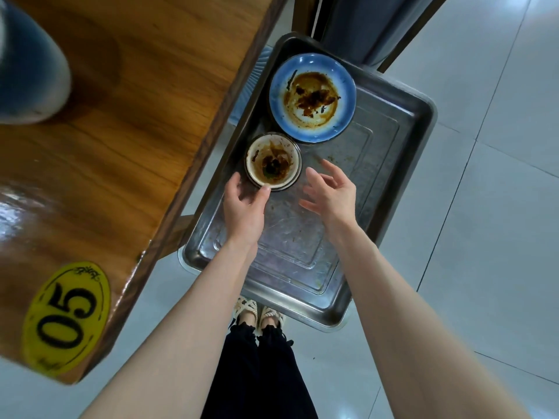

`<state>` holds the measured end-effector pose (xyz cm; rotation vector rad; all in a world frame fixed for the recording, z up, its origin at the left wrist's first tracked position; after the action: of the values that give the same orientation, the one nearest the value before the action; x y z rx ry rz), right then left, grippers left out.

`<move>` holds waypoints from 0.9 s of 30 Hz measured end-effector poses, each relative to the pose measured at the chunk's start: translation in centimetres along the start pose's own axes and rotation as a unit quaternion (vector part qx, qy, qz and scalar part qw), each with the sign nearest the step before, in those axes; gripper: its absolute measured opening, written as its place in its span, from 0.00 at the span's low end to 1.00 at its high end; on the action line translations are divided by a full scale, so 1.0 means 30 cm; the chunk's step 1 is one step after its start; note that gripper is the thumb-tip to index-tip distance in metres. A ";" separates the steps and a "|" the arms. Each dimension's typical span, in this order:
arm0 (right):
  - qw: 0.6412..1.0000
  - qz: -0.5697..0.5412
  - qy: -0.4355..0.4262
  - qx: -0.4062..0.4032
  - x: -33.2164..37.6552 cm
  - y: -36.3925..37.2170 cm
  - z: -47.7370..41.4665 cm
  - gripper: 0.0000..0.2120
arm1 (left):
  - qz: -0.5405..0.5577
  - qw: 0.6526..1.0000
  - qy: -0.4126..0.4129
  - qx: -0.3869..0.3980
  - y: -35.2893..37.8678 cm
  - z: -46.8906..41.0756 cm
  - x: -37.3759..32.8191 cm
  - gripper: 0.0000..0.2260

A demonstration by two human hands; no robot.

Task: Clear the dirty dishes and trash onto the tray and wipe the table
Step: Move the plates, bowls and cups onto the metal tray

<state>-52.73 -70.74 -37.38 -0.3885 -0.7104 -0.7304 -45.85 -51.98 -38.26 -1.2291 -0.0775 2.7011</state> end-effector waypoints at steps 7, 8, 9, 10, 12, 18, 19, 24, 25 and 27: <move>0.999 0.028 -0.023 -0.015 0.121 -0.116 0.178 0.21 | -0.021 0.999 0.006 0.037 0.031 0.212 -0.096 0.25; 0.999 0.026 -0.031 -0.013 0.161 -0.127 0.222 0.20 | -0.021 0.998 0.015 0.049 0.037 0.255 -0.137 0.25; 0.999 0.025 -0.037 -0.009 0.191 -0.135 0.265 0.19 | -0.022 0.997 0.024 0.063 0.040 0.295 -0.172 0.25; 0.999 0.025 -0.043 -0.006 0.229 -0.144 0.313 0.18 | -0.022 0.996 0.036 0.073 0.041 0.341 -0.221 0.25; 0.998 0.021 -0.050 -0.003 0.289 -0.153 0.383 0.17 | -0.019 0.995 0.048 0.085 0.044 0.404 -0.294 0.25; 0.994 0.042 -0.096 0.011 0.503 -0.150 0.625 0.15 | -0.013 0.988 0.111 0.104 -0.006 0.612 -0.557 0.25; 0.993 0.051 -0.103 0.006 0.530 -0.145 0.643 0.16 | -0.012 0.988 0.118 0.100 -0.016 0.628 -0.586 0.25; 0.985 0.066 -0.159 0.014 0.728 -0.040 0.797 0.16 | 0.007 0.983 0.169 0.076 -0.159 0.723 -0.798 0.24; 0.984 0.066 -0.167 0.019 0.761 -0.010 0.824 0.16 | 0.010 0.982 0.175 0.069 -0.194 0.730 -0.838 0.24; 0.980 0.062 -0.184 0.033 0.824 0.058 0.880 0.17 | 0.021 0.981 0.184 0.053 -0.274 0.739 -0.912 0.23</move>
<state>-50.22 -66.60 -1.49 -0.5094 -1.0472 -0.5196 -43.77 -48.24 -2.36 -1.6852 0.1389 2.4256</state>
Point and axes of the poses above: each hand's wrist, its own z-axis away from the middle knuckle, its own y-axis out of the palm, x = y × z, the point moved 10 cm from there along -z, towards the middle knuckle, and after that the axes turned 2 degrees about y, right-handed, at the moved point
